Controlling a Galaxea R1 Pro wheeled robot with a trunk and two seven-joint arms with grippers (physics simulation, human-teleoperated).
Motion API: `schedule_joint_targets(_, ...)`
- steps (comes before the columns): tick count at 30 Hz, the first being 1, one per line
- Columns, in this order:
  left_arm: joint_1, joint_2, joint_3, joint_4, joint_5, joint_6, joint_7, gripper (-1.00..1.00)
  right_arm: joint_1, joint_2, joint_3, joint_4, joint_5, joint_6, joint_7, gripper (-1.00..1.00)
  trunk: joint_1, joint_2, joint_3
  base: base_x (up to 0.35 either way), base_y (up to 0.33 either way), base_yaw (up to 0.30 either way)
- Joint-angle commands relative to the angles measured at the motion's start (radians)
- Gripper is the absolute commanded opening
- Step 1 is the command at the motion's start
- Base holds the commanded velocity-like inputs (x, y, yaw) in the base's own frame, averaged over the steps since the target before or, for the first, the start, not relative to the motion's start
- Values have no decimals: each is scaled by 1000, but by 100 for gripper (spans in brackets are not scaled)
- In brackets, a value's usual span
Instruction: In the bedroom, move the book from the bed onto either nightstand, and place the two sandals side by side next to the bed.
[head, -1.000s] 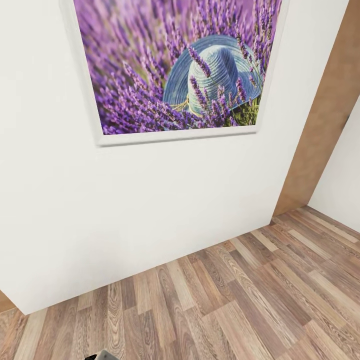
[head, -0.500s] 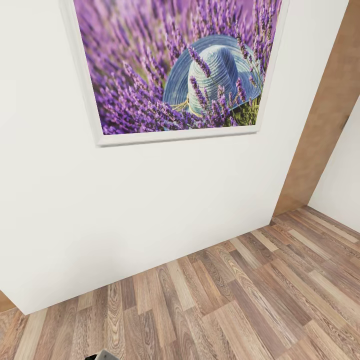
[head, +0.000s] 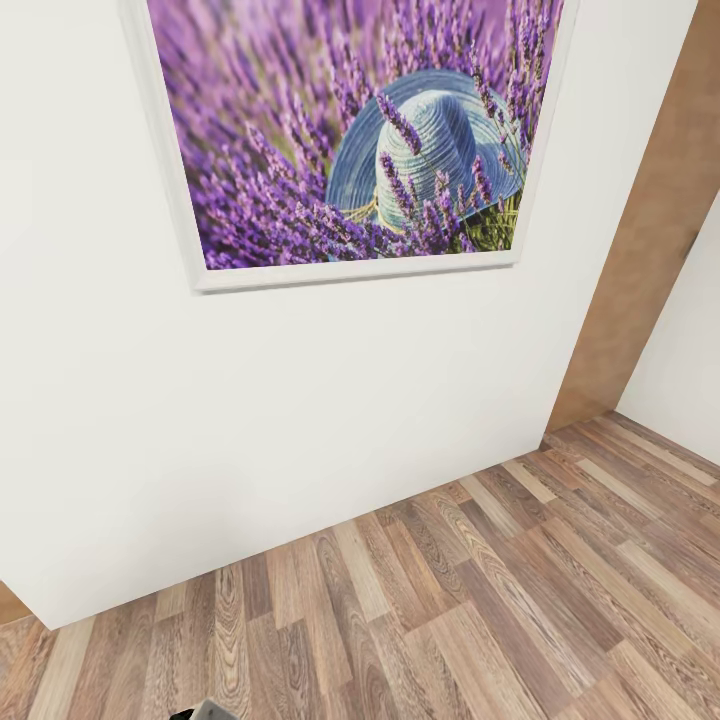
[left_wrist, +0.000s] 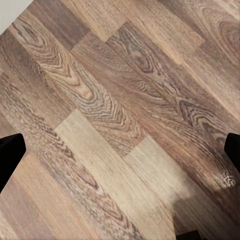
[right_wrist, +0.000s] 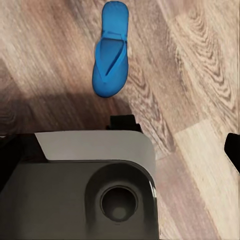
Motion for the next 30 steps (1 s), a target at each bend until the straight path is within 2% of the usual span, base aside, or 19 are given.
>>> schedule_joint_targets(1,-1,0,-3,1,-1,-3,1,100,-4,-2,-17,1,0,-5,2,100,0,0,-1,0,0,0)
schedule_joint_targets(10,-1,0,-3,0,-1,-4,1,100,-13,-7,-54,0,0,-9,4,100,0,0,-1,0,0,0)
schedule_joint_targets(30,-1,0,-3,0,0,-5,0,100,-16,-3,-58,-11,2,-11,4,100,0,0,-1,0,0,0)
